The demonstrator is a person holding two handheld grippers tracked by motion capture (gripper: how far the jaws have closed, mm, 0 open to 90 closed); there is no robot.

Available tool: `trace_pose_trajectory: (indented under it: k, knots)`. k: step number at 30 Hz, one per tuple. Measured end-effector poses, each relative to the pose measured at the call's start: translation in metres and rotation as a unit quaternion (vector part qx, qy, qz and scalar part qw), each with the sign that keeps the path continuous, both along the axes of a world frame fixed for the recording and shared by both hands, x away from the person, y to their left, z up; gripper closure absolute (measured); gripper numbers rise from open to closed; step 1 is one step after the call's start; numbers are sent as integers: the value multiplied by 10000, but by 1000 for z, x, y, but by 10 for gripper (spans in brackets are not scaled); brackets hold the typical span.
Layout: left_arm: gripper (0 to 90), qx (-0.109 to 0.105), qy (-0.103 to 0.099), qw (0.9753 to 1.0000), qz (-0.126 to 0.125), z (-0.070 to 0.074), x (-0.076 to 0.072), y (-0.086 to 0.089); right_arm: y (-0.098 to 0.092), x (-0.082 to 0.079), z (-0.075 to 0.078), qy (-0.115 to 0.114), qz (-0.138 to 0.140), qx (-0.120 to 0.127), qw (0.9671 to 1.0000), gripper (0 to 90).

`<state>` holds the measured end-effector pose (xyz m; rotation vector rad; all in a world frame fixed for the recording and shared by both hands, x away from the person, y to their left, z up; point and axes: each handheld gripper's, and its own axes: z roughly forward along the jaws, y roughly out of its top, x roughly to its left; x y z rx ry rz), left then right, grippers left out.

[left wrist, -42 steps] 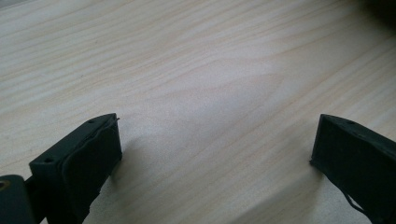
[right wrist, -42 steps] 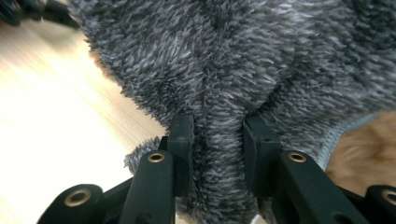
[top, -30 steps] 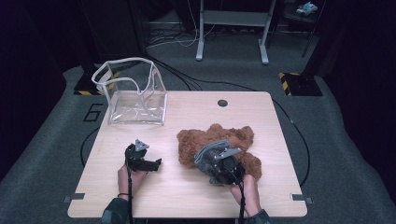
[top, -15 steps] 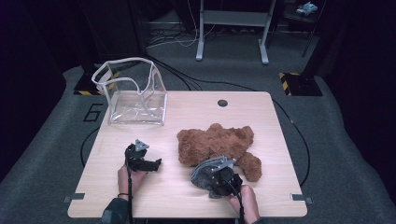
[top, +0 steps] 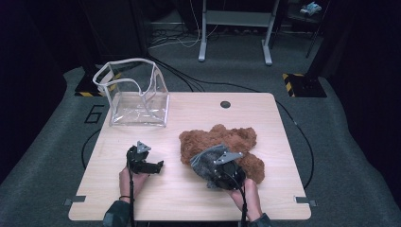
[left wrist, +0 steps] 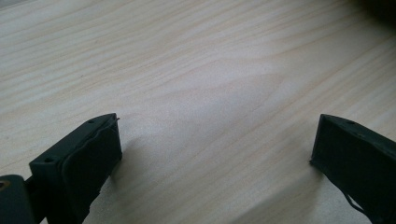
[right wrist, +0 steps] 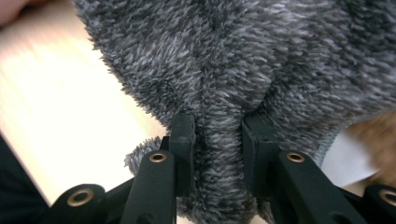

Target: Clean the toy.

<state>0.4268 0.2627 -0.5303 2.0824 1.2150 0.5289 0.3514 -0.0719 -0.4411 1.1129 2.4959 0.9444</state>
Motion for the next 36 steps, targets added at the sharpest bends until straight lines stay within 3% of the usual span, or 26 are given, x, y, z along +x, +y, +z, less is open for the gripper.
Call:
trace_pose_trajectory:
  k: [6, 9, 13, 18, 29, 32, 36]
  knots:
    - [13, -10, -3, 10000, 7, 0, 0, 0, 9, 17, 20, -440, -119, 135, 9989, 691]
    - [13, -2, -1, 10000, 1, 0, 0, 0, 16, 27, 22, -531, -127, 102, 9985, 691]
    - [14, -1, 1, 10000, 0, 0, 0, 0, 28, 33, 11, -403, -52, -46, 9992, 693]
    - [13, -2, 1, 10000, 0, 0, 0, 0, 39, 28, -9, -248, 84, -167, 9995, 696]
    - [13, -2, 1, 10000, -1, 0, 0, 0, 49, 22, -51, 372, 258, -380, 9983, 696]
    - [13, -1, 1, 10000, -1, 0, 0, 0, 49, 22, -52, 373, 313, -369, 9981, 696]
    - [14, -1, 0, 10000, -1, 0, 0, 0, 45, 19, -40, 210, 313, -280, 9989, 696]
